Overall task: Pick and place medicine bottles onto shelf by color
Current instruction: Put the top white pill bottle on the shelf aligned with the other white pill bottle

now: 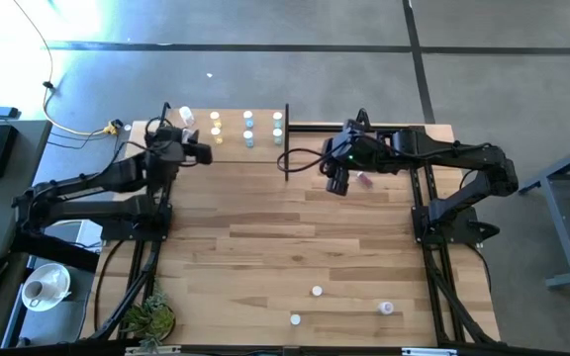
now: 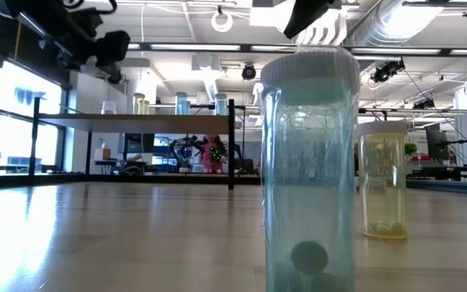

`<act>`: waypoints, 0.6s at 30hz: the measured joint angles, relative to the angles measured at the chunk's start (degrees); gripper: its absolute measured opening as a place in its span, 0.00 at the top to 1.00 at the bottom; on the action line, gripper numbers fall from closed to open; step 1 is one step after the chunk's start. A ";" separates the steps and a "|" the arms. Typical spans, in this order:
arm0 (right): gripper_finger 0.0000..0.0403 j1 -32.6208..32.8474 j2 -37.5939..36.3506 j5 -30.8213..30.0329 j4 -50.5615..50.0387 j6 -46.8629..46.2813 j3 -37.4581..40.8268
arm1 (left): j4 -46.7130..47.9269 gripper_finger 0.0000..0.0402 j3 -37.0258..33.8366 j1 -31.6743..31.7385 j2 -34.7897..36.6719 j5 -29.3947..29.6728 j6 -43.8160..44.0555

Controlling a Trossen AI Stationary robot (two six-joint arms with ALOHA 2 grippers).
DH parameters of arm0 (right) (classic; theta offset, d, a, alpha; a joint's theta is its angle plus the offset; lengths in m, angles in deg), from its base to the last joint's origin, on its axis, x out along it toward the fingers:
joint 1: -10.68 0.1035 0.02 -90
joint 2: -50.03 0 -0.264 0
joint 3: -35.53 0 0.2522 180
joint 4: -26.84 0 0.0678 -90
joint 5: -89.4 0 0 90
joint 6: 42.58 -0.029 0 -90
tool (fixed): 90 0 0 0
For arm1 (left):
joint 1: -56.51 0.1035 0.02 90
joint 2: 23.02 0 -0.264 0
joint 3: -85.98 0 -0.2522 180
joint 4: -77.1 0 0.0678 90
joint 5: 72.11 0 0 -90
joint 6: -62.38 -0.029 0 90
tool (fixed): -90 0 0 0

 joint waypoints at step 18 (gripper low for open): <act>0.45 -5.29 5.47 12.73 17.39 8.51 0.00 | -5.69 0.66 3.17 0.00 7.91 -39.19 -16.60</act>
